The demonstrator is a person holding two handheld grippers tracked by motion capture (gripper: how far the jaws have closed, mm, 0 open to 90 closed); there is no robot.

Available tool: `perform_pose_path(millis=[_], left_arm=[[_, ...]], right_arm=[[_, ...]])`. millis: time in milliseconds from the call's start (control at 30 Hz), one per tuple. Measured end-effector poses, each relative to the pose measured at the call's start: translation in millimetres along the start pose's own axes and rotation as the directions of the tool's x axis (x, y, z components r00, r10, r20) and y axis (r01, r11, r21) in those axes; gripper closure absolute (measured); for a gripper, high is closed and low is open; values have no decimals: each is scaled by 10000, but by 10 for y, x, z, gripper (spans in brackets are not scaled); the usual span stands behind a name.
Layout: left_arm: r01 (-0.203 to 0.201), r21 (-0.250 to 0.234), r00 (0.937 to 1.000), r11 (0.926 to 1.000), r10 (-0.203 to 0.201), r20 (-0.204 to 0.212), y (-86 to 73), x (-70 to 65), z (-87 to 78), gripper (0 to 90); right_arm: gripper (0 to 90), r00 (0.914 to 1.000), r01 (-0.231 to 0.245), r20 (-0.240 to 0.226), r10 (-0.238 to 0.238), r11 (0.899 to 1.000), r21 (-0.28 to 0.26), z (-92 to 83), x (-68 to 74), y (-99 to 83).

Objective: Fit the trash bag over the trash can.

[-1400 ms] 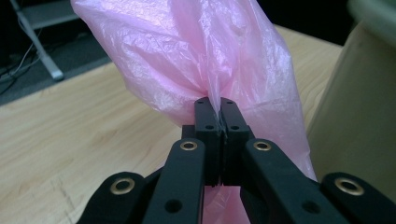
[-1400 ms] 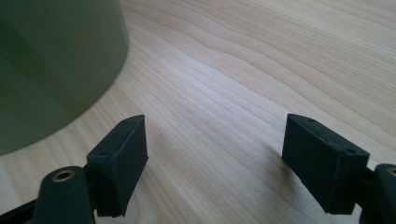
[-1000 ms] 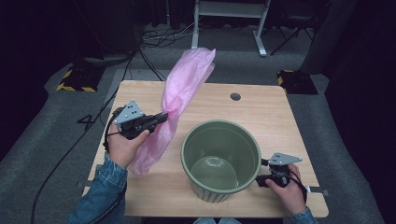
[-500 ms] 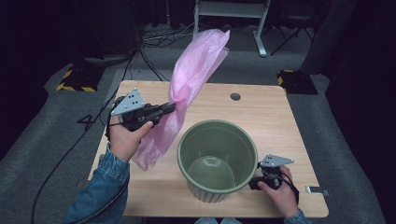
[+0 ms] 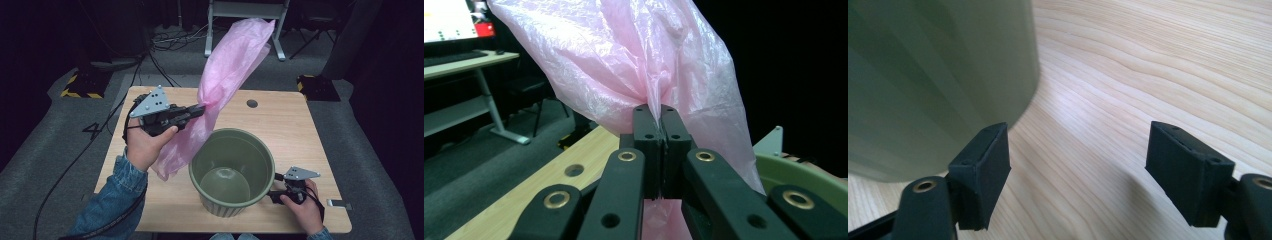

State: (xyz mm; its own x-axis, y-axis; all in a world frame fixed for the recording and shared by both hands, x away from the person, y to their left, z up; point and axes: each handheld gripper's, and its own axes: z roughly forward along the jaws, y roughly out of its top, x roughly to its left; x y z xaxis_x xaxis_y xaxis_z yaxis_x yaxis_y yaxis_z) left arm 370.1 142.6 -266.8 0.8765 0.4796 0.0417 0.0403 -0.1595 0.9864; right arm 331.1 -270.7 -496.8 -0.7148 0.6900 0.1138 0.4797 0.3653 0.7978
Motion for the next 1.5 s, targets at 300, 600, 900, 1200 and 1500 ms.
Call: perform_pose_path(millis=[300, 600, 900, 1200, 1500], left_arm=[[-101, -169, 9984, 9998, 110, 549, 106, -141, 152, 886], [-187, -249, 9920, 9995, 217, 1244, 204, -325, 346, 885], [-454, -442, 9742, 9980, 540, 2193, 278, -544, 662, 886], [-326, -735, 9578, 9968, 522, 2827, 272, -630, 811, 884], [34, -97, 9709, 9999, -10, 2396, 13, -501, 685, 883]], right_arm=[[257, 9990, -216, 393, 219, 9997, -85, -147, -87, -59], [257, 9990, -342, 285, 347, 9993, -154, -135, -112, -55], [257, 9991, -334, 243, 339, 9992, -205, -151, -130, -50], [257, 9987, -401, 295, 407, 9990, -221, -179, -160, -74], [257, 9989, -396, 257, 400, 9991, -158, -159, -153, -78]])
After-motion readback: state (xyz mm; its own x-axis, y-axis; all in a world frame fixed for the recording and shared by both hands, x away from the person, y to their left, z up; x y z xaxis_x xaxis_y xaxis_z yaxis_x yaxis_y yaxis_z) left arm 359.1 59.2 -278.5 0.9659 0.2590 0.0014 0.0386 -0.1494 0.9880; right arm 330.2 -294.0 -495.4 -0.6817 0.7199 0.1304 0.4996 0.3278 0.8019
